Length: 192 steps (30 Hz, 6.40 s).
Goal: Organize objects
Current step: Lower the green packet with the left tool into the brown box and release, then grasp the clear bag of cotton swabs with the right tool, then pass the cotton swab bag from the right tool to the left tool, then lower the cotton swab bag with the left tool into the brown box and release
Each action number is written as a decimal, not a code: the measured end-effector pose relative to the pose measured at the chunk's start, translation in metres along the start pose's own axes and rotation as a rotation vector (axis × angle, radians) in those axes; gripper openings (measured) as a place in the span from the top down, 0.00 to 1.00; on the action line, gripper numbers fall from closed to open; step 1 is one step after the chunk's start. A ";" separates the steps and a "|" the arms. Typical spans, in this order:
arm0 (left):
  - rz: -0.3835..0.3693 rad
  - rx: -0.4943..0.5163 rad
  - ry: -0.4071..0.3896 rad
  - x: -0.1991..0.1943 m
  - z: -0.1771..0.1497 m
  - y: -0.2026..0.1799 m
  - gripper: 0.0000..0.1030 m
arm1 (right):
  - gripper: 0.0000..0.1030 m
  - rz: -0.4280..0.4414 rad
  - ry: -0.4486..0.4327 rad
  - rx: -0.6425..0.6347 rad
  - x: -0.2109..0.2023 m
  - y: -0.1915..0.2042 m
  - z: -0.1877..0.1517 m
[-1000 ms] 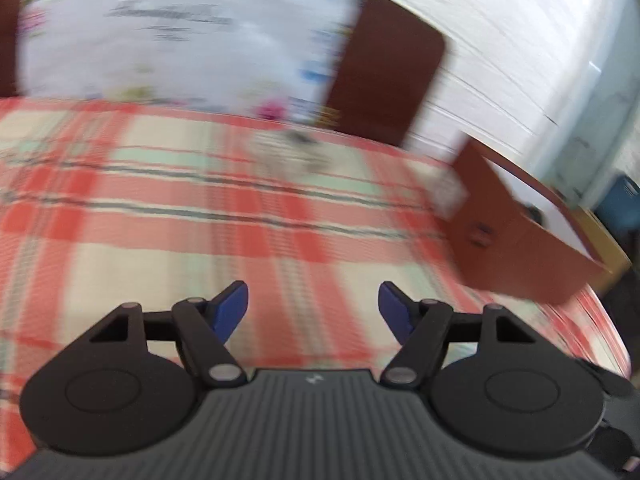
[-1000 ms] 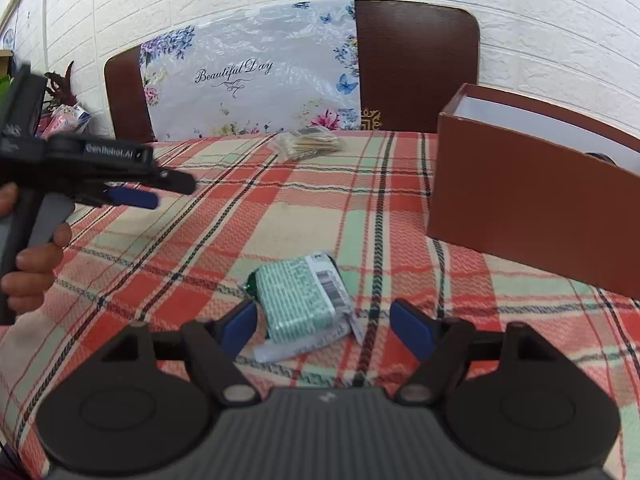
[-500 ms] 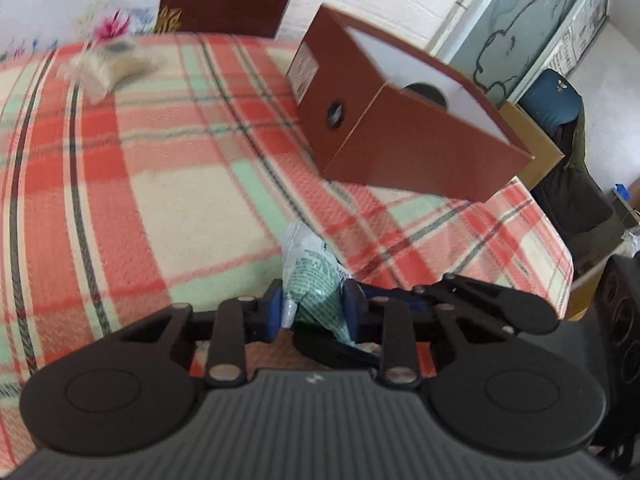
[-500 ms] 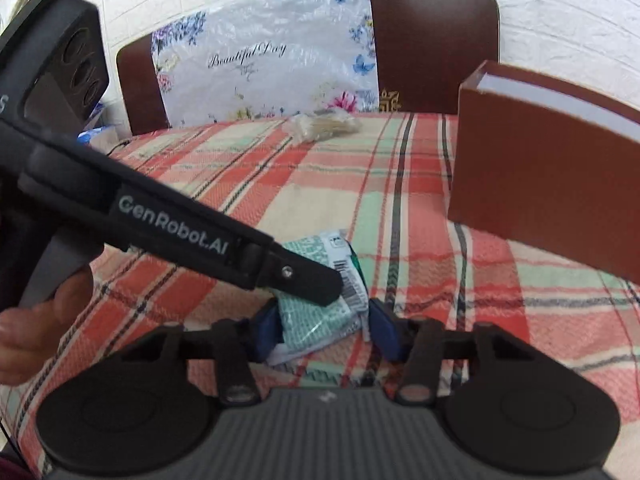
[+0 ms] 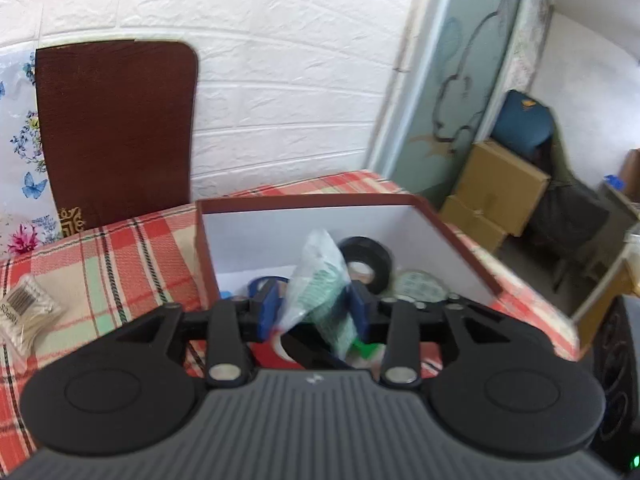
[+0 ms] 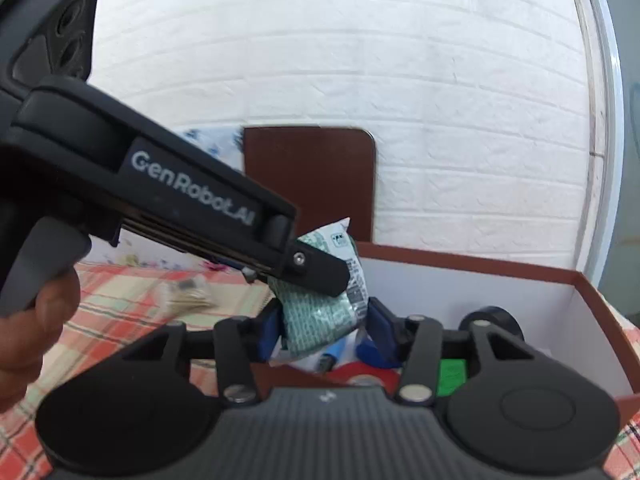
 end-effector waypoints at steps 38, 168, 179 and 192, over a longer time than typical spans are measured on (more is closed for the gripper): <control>0.314 0.076 0.060 -0.081 -0.066 -0.007 0.45 | 0.41 -0.116 0.074 0.418 -0.106 -0.060 -0.045; -0.064 -0.361 0.081 -0.101 -0.079 0.042 0.60 | 0.77 0.402 0.147 0.315 -0.070 0.044 -0.073; -0.094 -0.153 0.061 0.041 0.032 -0.018 0.60 | 0.77 0.121 -0.013 0.329 -0.006 -0.109 -0.005; 0.177 0.013 0.077 0.047 0.018 -0.013 0.55 | 0.64 -0.045 0.030 0.350 0.017 -0.127 -0.026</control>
Point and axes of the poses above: each gripper's, at about its wrist camera, not at the fingertips, and x roughly the way its jaws point, y to its left, z to its top, the point moved 9 cm from there along x, roughly the way its jaws point, and after that the axes turned 3 degrees about -z, right-handed, at the moved point
